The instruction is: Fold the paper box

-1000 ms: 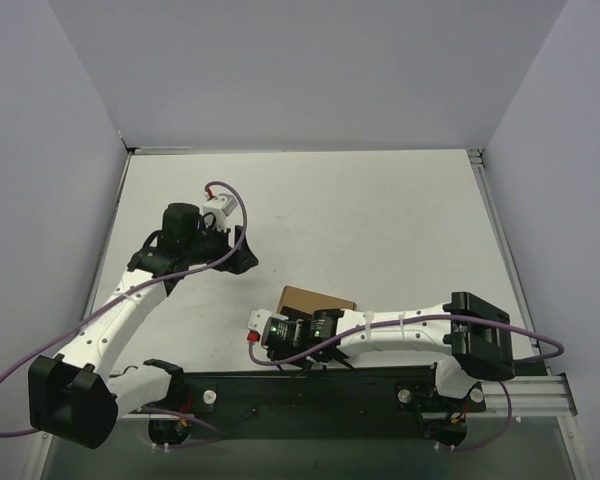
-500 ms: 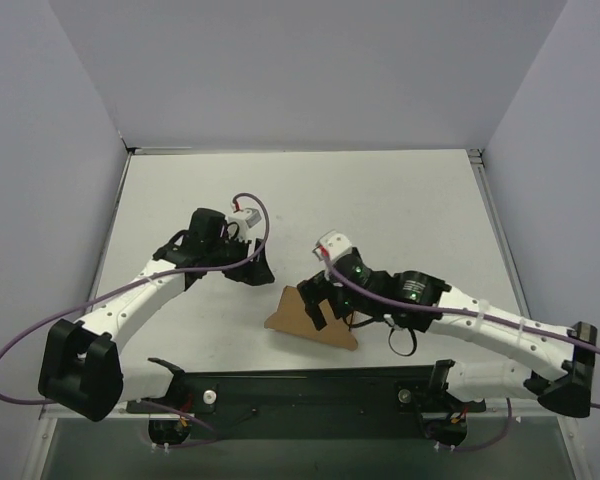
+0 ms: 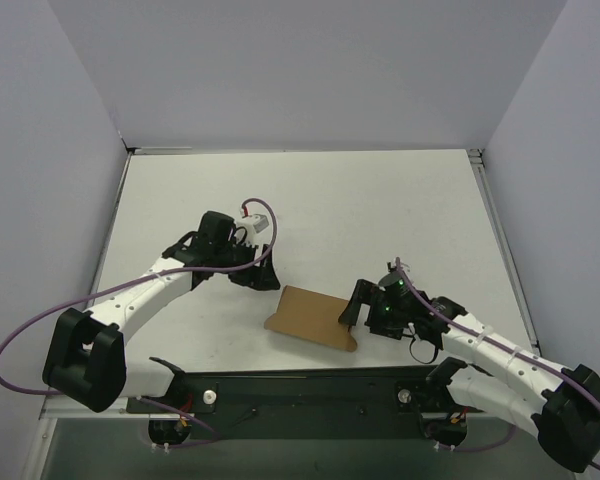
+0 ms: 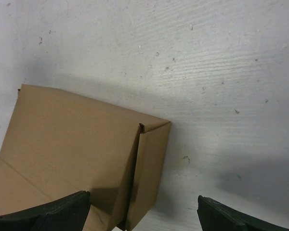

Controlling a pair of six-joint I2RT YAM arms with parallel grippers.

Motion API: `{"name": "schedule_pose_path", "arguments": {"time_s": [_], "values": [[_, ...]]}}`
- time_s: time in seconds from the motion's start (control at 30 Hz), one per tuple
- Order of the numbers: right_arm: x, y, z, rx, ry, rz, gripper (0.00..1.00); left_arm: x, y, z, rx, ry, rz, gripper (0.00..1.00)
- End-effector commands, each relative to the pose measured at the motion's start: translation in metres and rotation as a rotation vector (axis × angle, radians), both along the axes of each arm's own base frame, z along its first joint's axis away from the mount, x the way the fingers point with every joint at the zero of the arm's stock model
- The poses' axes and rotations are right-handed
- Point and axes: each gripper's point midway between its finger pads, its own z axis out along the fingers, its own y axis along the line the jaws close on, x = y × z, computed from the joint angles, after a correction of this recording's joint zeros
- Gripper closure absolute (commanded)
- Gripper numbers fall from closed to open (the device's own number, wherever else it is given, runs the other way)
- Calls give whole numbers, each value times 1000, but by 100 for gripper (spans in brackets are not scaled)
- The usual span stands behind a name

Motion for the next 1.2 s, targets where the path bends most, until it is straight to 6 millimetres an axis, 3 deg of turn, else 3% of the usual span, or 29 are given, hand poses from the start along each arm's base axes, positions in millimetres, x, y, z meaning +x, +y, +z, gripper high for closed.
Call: {"name": "schedule_pose_path", "arguments": {"time_s": [0.0,0.27,0.6,0.67,0.77,0.83,0.87,1.17], "values": [[18,29,20,242,-39,-82,5,2,-7,4,-18,-32,-8,19],[19,17,-3,262,6,-151,20,1,-9,3,-21,-24,-12,18],[10,-2,-34,266,49,-223,63,-9,-20,-11,-37,54,-47,18],[8,-5,-38,286,54,-242,76,-14,-27,-8,-78,71,-76,18],[7,-11,-44,294,56,-265,89,-20,-35,-5,-124,81,-110,18],[6,-12,-44,313,59,-268,92,-21,-38,-2,-141,77,-125,18],[5,-16,-49,315,65,-283,100,-24,-40,-2,-150,83,-134,18],[4,-17,-47,364,40,-263,100,-19,-40,2,-165,71,-124,18]]}}
